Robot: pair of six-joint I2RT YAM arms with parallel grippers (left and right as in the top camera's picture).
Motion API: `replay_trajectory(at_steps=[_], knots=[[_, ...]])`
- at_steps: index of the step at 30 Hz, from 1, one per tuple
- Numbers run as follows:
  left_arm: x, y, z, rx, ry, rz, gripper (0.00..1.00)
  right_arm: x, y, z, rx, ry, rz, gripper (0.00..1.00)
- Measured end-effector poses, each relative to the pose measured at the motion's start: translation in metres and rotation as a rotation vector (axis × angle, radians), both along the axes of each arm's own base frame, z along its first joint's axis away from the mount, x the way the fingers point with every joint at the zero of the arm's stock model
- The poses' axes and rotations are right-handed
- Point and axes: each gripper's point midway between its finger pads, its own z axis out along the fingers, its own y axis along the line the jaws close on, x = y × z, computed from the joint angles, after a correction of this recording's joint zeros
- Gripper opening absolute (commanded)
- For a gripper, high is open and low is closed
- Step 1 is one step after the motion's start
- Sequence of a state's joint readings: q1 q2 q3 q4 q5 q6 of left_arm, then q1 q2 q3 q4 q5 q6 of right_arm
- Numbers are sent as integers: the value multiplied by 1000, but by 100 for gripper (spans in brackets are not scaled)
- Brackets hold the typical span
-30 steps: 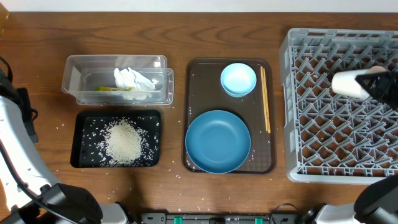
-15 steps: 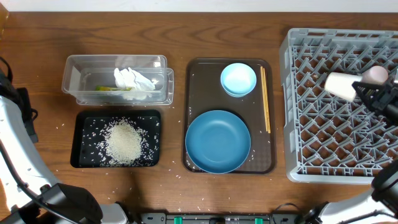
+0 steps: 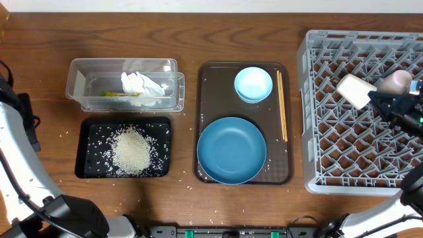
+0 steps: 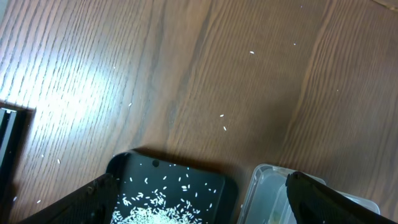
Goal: Sort waste into correct bins and load items into the dishwasher rack
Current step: 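Carry the green cup into the dish rack and release it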
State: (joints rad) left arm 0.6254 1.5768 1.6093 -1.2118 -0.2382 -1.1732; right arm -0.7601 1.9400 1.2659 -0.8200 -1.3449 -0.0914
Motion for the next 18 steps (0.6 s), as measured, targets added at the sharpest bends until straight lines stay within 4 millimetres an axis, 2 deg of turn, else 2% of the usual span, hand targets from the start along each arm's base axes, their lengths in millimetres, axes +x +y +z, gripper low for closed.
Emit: replay_trajectory(at_steps=[8, 10, 13, 18], knots=[[0, 0, 0, 0, 0, 0, 89, -18, -9, 2, -195, 229, -86, 2], [0, 0, 0, 0, 0, 0, 89, -26, -14, 3, -269, 290, -122, 13], [0, 0, 0, 0, 0, 0, 89, -40, -24, 7, -378, 371, -183, 21], [0, 0, 0, 0, 0, 0, 89, -53, -32, 20, -476, 419, -251, 22]])
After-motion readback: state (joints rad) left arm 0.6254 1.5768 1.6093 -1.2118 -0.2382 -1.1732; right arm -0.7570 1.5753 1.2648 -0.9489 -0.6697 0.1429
